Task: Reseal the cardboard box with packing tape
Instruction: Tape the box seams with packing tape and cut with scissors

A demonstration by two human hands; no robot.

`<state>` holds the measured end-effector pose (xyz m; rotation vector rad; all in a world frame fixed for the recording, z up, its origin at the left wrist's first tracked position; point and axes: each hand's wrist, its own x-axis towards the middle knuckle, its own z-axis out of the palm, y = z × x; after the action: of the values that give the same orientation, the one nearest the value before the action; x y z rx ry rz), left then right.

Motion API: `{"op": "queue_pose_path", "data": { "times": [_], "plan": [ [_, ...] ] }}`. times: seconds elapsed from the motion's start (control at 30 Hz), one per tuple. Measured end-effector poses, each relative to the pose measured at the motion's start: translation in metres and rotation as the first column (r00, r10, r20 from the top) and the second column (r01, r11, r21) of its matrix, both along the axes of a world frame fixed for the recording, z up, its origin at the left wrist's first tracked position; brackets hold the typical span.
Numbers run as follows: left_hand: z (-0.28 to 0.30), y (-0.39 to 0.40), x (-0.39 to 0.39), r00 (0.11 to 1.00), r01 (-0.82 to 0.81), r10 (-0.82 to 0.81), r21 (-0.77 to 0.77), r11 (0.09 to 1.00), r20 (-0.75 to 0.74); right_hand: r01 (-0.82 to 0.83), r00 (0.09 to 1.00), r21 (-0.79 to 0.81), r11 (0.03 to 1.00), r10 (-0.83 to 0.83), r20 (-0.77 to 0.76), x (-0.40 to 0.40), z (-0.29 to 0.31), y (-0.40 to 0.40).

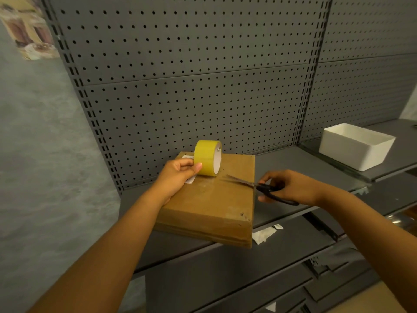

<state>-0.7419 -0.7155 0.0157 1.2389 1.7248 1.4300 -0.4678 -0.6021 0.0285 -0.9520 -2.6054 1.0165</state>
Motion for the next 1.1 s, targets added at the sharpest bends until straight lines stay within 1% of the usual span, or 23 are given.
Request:
{"op": "queue_pose_path", "data": {
  "times": [0.07,0.2,0.33,0.63,0.97,1.1],
  "plan": [
    [0.0,0.0,0.0,1.0,-0.001,0.001,0.008,1.0,0.004,-0.035,0.997,0.036,0.999,0.033,0.067,-0.006,0.006,-0.004],
    [-0.001,0.002,-0.001,1.0,0.01,-0.01,0.009,1.0,0.004,-0.033,0.984,0.12,0.992,0.012,0.177,-0.017,0.021,-0.009],
    [-0.001,0.002,-0.002,1.0,0.02,-0.02,0.005,1.0,0.005,-0.042,0.973,0.13,0.991,0.012,0.23,-0.028,0.029,-0.013],
    [-0.004,0.002,-0.005,1.0,0.014,-0.014,0.001,1.0,0.003,-0.069,0.971,0.141,0.988,0.034,0.235,-0.058,0.031,-0.016],
    [-0.005,0.003,-0.005,1.0,0.003,-0.003,-0.001,1.0,-0.02,-0.118,0.965,0.148,0.982,0.078,0.251,-0.067,0.032,-0.009],
    [-0.007,0.004,-0.007,1.0,0.008,-0.008,-0.009,1.0,-0.03,-0.13,0.966,0.176,0.976,0.085,0.245,-0.068,0.03,-0.007]
  ]
}}
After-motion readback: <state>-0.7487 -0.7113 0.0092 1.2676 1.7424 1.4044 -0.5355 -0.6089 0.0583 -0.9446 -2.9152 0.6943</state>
